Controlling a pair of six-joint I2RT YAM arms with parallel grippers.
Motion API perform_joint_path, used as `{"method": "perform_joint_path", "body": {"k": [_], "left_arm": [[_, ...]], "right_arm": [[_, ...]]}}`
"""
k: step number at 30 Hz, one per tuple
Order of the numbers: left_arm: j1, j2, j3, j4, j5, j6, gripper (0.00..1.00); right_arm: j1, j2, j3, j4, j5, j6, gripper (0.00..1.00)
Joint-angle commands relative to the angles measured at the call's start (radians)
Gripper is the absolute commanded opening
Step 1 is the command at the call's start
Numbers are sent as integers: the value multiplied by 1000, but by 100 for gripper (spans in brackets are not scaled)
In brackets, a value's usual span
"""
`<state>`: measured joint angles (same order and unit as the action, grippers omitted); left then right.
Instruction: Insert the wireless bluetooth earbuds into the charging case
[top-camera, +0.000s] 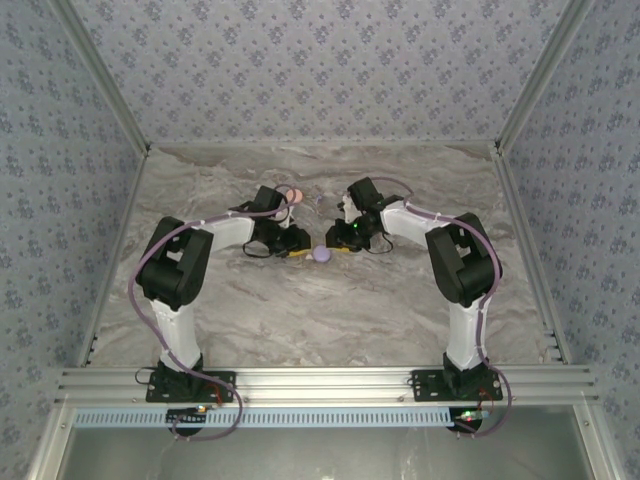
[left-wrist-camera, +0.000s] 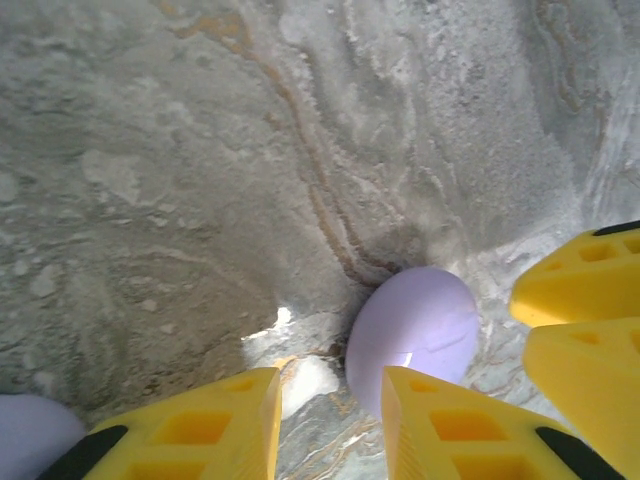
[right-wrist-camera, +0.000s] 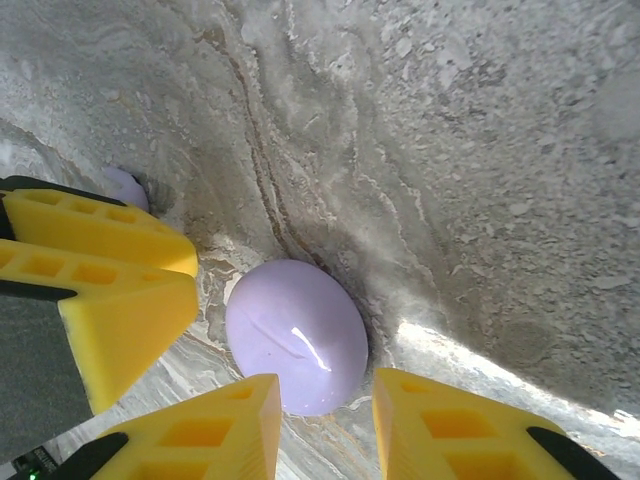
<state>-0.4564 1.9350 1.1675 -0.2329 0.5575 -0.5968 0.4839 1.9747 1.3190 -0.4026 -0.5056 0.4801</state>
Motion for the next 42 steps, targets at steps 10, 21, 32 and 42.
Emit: {"method": "perform_joint_path", "body": {"k": [10, 21, 32, 42], "left_arm": [[-1, -9, -2, 46, 80, -11, 34], [-13, 19, 6, 29, 100, 9, 36], [-27, 56, 9, 49, 124, -1, 37], [-34, 70, -4, 116, 165, -55, 37]], "right_arm": [[-3, 22, -9, 13, -28, 18, 27], [-4, 51, -9, 14, -34, 20, 25], [-3, 59, -20, 10, -20, 18, 23], [-3, 62, -38, 43, -40, 33, 22]]}}
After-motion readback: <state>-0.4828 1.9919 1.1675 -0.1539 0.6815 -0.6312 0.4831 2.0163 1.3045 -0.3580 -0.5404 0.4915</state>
